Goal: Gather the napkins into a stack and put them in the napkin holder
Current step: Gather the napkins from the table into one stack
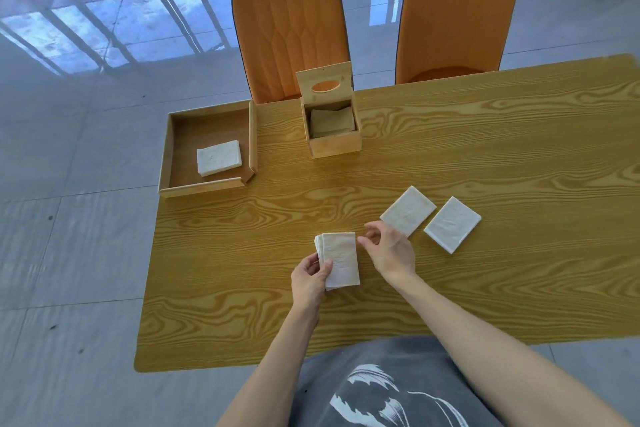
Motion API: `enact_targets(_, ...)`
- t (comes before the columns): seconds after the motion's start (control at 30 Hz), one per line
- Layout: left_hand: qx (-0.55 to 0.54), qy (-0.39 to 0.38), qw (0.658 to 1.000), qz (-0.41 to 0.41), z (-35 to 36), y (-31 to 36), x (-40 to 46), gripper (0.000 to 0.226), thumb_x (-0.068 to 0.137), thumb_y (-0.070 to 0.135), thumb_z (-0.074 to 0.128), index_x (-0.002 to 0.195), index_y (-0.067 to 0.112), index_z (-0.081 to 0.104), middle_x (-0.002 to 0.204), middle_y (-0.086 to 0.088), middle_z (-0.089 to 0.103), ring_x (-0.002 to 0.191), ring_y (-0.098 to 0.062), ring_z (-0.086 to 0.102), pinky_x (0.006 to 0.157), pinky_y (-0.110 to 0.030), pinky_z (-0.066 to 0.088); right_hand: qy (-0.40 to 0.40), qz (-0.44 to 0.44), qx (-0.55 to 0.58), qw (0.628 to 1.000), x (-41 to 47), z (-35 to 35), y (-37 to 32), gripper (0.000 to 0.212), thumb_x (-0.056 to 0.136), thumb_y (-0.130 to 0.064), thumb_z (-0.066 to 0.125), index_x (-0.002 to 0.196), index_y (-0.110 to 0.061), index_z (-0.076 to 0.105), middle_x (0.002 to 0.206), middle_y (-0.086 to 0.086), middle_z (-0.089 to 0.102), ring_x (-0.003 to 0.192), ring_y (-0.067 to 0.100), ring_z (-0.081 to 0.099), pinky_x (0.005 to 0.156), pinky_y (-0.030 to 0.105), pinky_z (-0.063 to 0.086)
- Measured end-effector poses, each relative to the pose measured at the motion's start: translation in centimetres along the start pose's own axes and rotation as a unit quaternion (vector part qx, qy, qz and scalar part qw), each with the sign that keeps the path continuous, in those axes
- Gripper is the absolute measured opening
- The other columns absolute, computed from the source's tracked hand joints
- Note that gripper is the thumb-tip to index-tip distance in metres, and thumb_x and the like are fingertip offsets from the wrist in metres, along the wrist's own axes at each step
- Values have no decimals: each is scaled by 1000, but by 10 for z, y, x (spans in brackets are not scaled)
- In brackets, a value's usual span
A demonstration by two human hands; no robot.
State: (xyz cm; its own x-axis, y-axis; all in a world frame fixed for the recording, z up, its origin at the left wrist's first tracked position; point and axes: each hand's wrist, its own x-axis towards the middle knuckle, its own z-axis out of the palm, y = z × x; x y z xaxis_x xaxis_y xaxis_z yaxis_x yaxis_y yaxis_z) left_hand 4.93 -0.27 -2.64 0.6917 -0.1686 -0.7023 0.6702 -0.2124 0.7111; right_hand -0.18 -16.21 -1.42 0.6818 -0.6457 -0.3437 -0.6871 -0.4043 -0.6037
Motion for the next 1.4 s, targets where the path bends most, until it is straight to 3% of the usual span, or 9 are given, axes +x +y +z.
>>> enact_targets(0.3, 5, -11, 1000, 14, 7, 3, 5, 30, 87, 12, 72, 115, 11, 62, 101, -4, 73, 93, -17, 70, 85, -34, 57, 99, 57, -95, 989, 45, -53, 19, 46, 91, -29, 65, 133, -15, 55, 131, 10, 54, 116, 28, 54, 80, 37, 45)
enact_targets(0.4, 7, -8, 1000, 17, 8, 5, 6, 30, 87, 13, 72, 115, 12, 61, 99, -2, 72, 91, -14, 70, 81, -30, 57, 89, 72, -165, 980, 54, -60, 22, 54, 90, -35, 66, 137, -13, 51, 134, 12, 51, 121, 30, 48, 95, 42, 40)
enact_targets(0.53, 5, -3, 1000, 15, 9, 7, 8, 30, 87, 14, 73, 115, 15, 61, 99, -1, 73, 91, -13, 70, 75, -24, 56, 57, 124, -222, 965, 59, -62, 23, 54, 88, -44, 64, 130, -11, 55, 133, 14, 51, 121, 31, 47, 98, 43, 36)
enact_targets(0.8, 14, 1, 1000, 15, 10, 9, 8, 33, 88, 14, 72, 119, 11, 61, 109, -9, 72, 102, -23, 69, 93, -41, 56, 71, 135, -199, 968, 61, -63, 24, 52, 82, -44, 70, 122, -15, 55, 125, 12, 56, 118, 31, 47, 95, 42, 35)
enact_targets(0.97, 21, -4, 1000, 19, 12, 10, 6, 27, 88, 16, 71, 113, 17, 62, 103, -3, 73, 91, -16, 70, 72, -27, 55, 92, 112, -192, 971, 57, -60, 25, 37, 88, -31, 64, 121, -19, 54, 118, 4, 65, 113, 27, 49, 86, 39, 32)
enact_targets(1.07, 23, -7, 1000, 17, 14, 10, 4, 22, 89, 16, 70, 109, 20, 61, 99, 0, 73, 87, -13, 69, 69, -25, 53, 96, 98, -206, 969, 55, -59, 29, 30, 95, -22, 53, 124, -20, 61, 118, 6, 68, 115, 29, 50, 88, 41, 32)
enact_targets(1.13, 25, -8, 1000, 15, 14, 10, 4, 23, 90, 17, 70, 111, 19, 61, 101, -1, 73, 89, -15, 69, 67, -24, 53, 96, 85, -176, 976, 53, -59, 32, 28, 97, -23, 52, 121, -19, 65, 116, 8, 69, 113, 31, 54, 88, 42, 35)
enact_targets(1.3, 22, -11, 1000, 18, 13, 7, 3, 24, 92, 18, 67, 115, 18, 61, 109, -5, 72, 96, -19, 67, 67, -22, 52, 53, 34, 50, 997, 46, -69, 26, 28, 96, -21, 53, 119, -9, 64, 114, 9, 69, 106, 27, 63, 81, 33, 47)
enact_targets(1.4, 23, -14, 999, 20, 12, 6, 4, 29, 93, 20, 66, 121, 14, 62, 114, -9, 71, 95, -18, 65, 68, -21, 51, 28, -19, 79, 996, 39, -74, 17, 27, 97, -22, 55, 119, -9, 65, 113, 9, 70, 106, 24, 64, 84, 33, 50)
